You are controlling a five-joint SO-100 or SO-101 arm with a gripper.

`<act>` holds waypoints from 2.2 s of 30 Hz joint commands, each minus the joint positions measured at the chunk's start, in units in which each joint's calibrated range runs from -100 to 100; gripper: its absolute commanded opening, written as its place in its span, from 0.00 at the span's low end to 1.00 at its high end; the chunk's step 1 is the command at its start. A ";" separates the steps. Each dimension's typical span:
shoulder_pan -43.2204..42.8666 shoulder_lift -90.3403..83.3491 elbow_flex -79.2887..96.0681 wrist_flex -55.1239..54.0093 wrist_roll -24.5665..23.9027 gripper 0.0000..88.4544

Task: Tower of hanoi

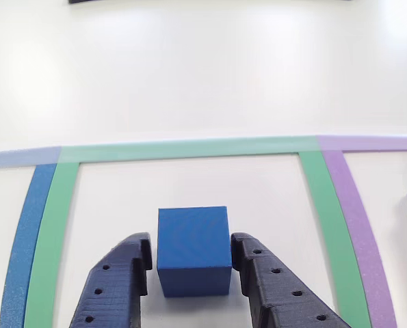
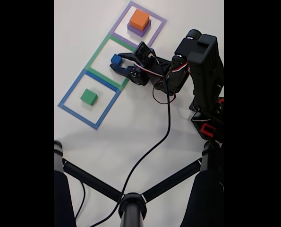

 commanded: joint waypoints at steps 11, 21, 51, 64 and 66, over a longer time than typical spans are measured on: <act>-0.55 -6.22 3.22 2.42 0.59 0.06; 0.90 -36.10 9.13 28.64 0.59 0.06; -2.76 -77.13 -59.11 151.99 -3.27 0.07; -15.73 -79.05 -52.57 145.52 -1.98 0.07; -17.10 -79.05 -49.12 142.77 -1.61 0.07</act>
